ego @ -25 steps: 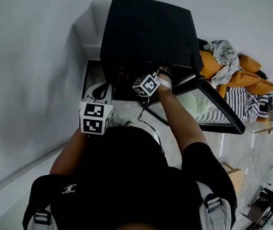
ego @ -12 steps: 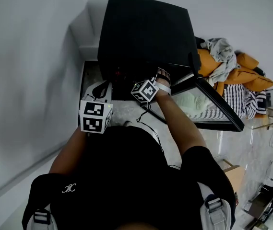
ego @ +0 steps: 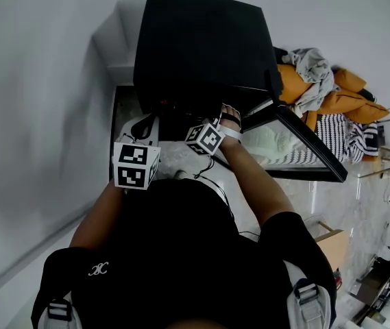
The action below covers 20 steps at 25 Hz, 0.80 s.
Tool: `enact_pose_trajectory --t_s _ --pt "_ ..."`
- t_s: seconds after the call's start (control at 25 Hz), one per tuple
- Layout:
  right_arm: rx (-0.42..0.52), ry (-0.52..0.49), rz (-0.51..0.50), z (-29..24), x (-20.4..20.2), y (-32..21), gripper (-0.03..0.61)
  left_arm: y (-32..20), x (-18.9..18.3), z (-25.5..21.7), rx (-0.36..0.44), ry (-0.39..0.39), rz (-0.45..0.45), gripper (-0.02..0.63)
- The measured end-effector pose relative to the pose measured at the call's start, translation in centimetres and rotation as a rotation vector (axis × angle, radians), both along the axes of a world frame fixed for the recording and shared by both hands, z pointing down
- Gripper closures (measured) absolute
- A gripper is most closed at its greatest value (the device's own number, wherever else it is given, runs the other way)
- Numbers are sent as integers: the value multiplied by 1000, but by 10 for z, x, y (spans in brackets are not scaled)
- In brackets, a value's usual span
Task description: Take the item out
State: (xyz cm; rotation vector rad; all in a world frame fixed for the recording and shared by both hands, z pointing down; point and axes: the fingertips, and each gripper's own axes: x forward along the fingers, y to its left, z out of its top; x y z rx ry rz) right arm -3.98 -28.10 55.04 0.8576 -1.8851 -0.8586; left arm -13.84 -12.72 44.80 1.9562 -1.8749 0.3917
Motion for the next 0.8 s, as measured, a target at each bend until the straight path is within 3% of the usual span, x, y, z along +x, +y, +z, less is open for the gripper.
enact_pose_trajectory --t_s 0.8 --pt "-40 -5 -6 -1 18 36 506 1 3 3 -4 2 11 612"
